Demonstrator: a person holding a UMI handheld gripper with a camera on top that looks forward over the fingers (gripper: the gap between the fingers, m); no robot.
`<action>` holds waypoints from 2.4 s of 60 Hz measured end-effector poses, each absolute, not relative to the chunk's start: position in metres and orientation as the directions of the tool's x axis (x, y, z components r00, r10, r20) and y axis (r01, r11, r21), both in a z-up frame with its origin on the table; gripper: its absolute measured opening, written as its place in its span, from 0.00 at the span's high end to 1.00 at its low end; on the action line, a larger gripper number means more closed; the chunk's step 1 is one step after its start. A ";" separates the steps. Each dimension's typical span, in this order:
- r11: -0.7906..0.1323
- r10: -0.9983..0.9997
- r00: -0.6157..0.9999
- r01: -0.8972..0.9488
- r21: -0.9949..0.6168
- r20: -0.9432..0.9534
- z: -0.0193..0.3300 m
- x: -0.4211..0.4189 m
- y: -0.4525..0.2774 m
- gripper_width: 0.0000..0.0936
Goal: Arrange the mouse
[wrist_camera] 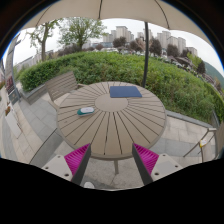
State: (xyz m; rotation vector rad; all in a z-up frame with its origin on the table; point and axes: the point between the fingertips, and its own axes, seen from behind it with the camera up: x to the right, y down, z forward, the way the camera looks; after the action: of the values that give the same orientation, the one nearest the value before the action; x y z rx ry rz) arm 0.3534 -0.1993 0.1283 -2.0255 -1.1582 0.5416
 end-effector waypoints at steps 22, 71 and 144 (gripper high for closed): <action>-0.294 0.905 0.424 0.598 -0.746 -0.017 0.112 0.288 -0.259 0.09; -0.315 0.830 0.557 0.494 -0.810 0.017 0.015 0.042 -0.246 0.10; -0.307 0.875 0.483 0.504 -0.807 -0.031 0.077 -0.070 -0.123 0.53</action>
State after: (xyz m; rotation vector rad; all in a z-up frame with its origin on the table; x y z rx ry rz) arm -0.0699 -0.1225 0.0767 -1.9672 -1.1397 0.6172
